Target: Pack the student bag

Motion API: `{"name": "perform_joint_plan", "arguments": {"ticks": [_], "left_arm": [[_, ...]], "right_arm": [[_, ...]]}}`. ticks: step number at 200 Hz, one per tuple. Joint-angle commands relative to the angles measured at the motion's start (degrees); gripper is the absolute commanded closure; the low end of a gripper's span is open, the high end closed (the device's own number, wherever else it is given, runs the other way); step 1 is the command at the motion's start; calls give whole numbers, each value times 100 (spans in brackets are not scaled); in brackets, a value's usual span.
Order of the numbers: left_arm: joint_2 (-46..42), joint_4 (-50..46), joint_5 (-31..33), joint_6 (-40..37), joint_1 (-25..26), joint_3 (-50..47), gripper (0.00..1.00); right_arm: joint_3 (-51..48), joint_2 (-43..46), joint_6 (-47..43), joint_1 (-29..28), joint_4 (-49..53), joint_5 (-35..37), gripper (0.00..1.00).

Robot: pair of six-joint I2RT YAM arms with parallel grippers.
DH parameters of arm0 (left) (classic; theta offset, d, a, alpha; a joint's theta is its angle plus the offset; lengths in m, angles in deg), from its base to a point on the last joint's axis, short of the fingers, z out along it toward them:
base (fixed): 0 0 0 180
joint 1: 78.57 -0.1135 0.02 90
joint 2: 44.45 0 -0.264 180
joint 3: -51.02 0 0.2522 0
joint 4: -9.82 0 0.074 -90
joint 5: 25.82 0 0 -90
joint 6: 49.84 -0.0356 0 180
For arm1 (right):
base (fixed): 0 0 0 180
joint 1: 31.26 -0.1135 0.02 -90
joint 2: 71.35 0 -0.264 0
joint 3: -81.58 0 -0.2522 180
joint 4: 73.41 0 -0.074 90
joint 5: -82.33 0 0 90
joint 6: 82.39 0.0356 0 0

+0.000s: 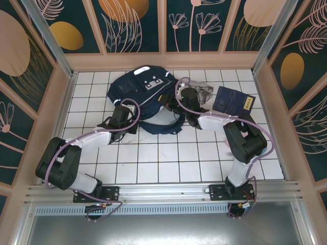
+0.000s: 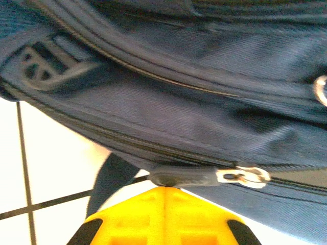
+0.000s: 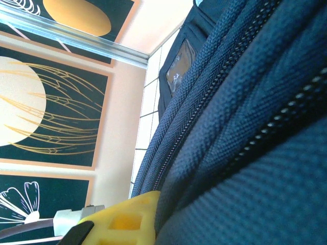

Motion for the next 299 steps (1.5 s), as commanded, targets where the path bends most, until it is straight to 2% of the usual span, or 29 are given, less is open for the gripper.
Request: {"name": "perform_joint_plan", "arguments": {"ticks": [1,26,40,70,88,108,120,166,196,230,258,281,299], "left_arm": [[-175,127,244,238,-151,-57,99],[-340,192,-190,20,-173,-151,95],[-422,89,-731,-84,-175,-157,83],[-601,-87,-949,247,-184,-109,47],[-555,-14,-1196,369,-260,-73,38],[-354,74,-1521,301,-337,-15,34],[-221,48,-1569,235,-361,80,33],[233,18,-1582,-136,-515,412,28],[407,257,-2018,-336,-515,540,27],[323,452,-2677,-336,-515,513,42],[202,582,-2876,-230,-515,271,50],[255,693,-2970,-53,-515,122,63],[290,638,-2745,2,-515,86,62]], "right_arm": [[45,331,-36,146,-458,209,87],[36,368,-49,147,-448,197,87],[61,359,-44,140,-449,154,87],[120,319,-29,140,-412,81,87],[160,277,12,143,-412,-7,87],[175,266,58,147,-426,-78,87],[185,269,55,301,-417,-112,87],[221,297,47,307,-365,-155,87],[234,278,54,307,-370,-186,87],[260,250,52,307,-343,-179,87],[283,201,67,307,-368,-177,87],[308,139,111,307,-413,-203,87],[326,115,132,307,-418,-220,87]]}}
